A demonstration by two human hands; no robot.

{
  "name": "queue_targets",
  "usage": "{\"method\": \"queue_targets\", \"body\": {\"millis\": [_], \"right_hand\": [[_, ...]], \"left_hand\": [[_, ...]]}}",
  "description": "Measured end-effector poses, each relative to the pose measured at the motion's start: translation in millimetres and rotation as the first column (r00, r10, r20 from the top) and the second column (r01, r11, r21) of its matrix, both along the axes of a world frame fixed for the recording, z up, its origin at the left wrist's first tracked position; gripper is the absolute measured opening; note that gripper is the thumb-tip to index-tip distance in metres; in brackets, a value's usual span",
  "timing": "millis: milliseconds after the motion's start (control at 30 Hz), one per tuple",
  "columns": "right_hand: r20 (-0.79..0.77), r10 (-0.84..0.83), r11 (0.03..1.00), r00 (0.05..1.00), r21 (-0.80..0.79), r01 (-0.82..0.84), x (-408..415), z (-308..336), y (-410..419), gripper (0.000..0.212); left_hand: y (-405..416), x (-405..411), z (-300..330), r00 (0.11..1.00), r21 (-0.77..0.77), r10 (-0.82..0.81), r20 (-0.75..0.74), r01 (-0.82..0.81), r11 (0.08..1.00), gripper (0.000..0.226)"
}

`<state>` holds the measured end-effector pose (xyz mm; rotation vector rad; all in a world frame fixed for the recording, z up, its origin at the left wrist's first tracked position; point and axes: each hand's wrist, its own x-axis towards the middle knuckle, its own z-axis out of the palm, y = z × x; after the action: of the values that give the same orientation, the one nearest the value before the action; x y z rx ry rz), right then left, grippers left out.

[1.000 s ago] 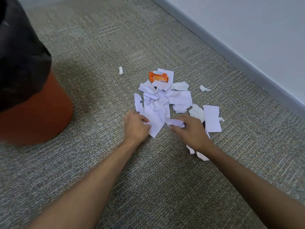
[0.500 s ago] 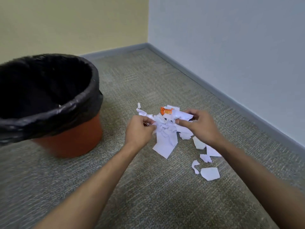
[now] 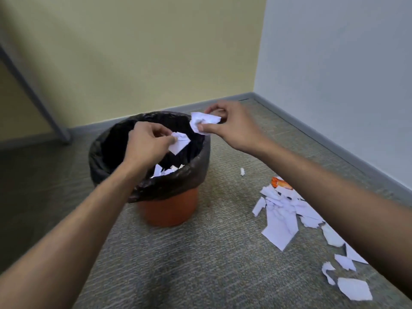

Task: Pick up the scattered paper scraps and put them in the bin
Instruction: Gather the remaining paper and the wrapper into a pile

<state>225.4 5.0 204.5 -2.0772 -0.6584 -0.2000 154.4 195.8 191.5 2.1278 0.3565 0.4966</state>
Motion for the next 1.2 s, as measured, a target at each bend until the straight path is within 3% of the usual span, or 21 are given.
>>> {"method": "queue_targets", "body": {"millis": [133,233,367,467,633,733,900,1033,1200], "right_hand": [[-0.078,0.081,0.987,0.994,-0.136,-0.091,1.9,-2.8,33.8,0.057],[-0.056,0.049,0.994,0.997,-0.093,-0.054,-4.1,-14.5,20.8,0.05],[-0.083,-0.033,0.998,0.996,-0.058,0.028,-20.4,-35.6,-33.8,0.039],[-0.12,-0.128,0.99,0.985,-0.076,0.119,-34.3,-60.4,-86.4,0.032],[-0.146,-0.304,0.942,0.942,-0.191,0.275,-57.8,-110.0,-178.7,0.026],[-0.147,-0.4,0.893,0.905,-0.285,0.349,-77.7,-139.9,-232.4,0.028],[-0.185,-0.535,0.792,0.824,-0.449,0.413,-115.9,-189.1,-299.0,0.032],[-0.229,-0.605,0.713,0.763,-0.582,0.39,-140.2,-220.5,-328.7,0.041],[-0.283,-0.613,0.661,0.738,-0.696,0.281,-157.9,-251.5,-340.8,0.055]], "left_hand": [[27.9,2.3,-7.0,0.98,0.016,-0.005,-0.201,0.008,1.0,0.016],[22.6,0.4,-14.6,0.96,0.312,0.103,-0.262,-0.017,0.95,0.025],[-19.9,-17.4,-26.5,0.986,0.493,0.167,-0.016,-0.137,0.859,0.029],[-61.4,-30.1,-46.8,0.992,0.538,0.053,0.118,-0.108,0.836,0.029],[-118.5,-44.3,-86.8,0.964,0.731,-0.137,0.228,-0.076,0.679,0.031],[-148.1,-45.4,-113.9,0.961,0.716,-0.221,0.165,0.038,0.697,0.032],[-202.5,-50.3,-171.9,0.915,0.568,-0.391,-0.099,0.375,0.733,0.034],[-253.1,-58.2,-211.9,0.815,0.425,-0.502,-0.29,0.58,0.695,0.035],[-309.2,-62.2,-249.3,0.728,0.313,-0.531,-0.435,0.675,0.669,0.031]]}}
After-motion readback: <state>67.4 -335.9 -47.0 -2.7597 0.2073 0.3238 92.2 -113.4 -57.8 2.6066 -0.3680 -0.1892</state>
